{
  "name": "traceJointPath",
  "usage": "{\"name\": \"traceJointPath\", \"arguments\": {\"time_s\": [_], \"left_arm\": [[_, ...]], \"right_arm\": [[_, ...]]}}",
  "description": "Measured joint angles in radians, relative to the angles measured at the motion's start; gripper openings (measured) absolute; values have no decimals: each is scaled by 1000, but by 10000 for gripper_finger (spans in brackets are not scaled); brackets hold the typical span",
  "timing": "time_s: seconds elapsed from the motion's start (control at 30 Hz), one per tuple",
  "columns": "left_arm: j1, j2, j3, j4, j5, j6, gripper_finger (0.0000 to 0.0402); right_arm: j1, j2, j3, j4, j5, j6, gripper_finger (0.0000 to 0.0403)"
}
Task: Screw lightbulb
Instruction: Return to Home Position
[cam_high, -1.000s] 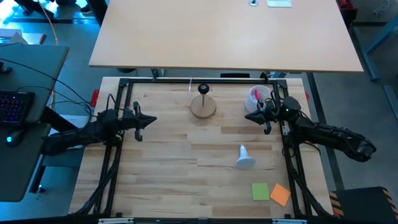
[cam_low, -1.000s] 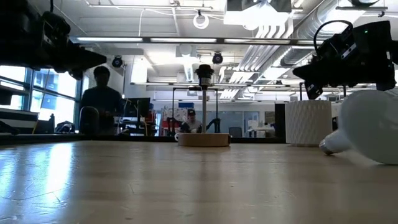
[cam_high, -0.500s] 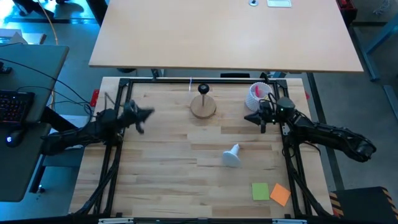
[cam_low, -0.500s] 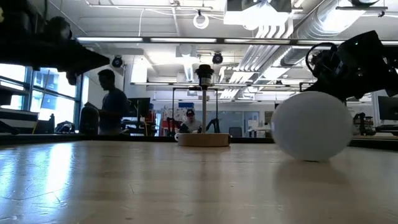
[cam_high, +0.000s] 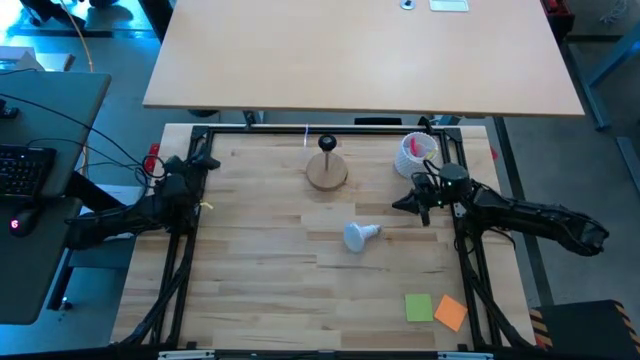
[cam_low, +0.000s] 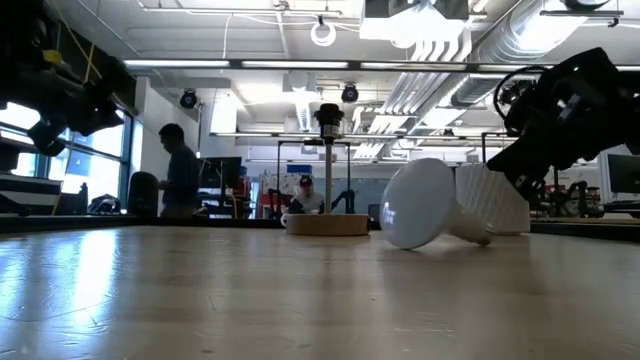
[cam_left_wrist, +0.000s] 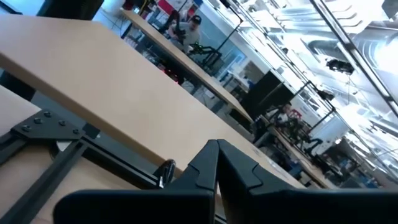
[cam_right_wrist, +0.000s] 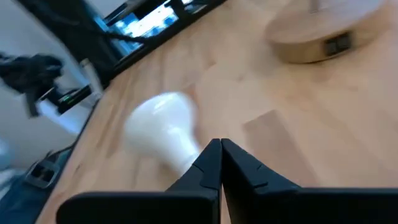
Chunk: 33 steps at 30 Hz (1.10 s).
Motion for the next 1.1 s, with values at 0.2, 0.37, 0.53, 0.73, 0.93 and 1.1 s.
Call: {"name": "traceJointPath", "arguments": {"time_s": [0.2,0.37,0.53,0.73,0.93,1.1], "left_arm": [[0,0,0,0,7,0,0],[0,0,0,0,7,0,0],[0,0,0,0,7,0,0],[0,0,0,-9,7,-1,0],[0,3,0,-20,7,-1,0],[0,5,0,-22,7,-1,0]], "right_arm": [[152,-264,0,-150,-4,0,0],[239,-417,2,-212,-55,91,0],[293,-554,5,-221,-102,393,0],[331,-683,8,-187,-116,445,0],[375,-683,8,-184,-118,407,0],[448,-683,8,-205,-135,448,0]]}}
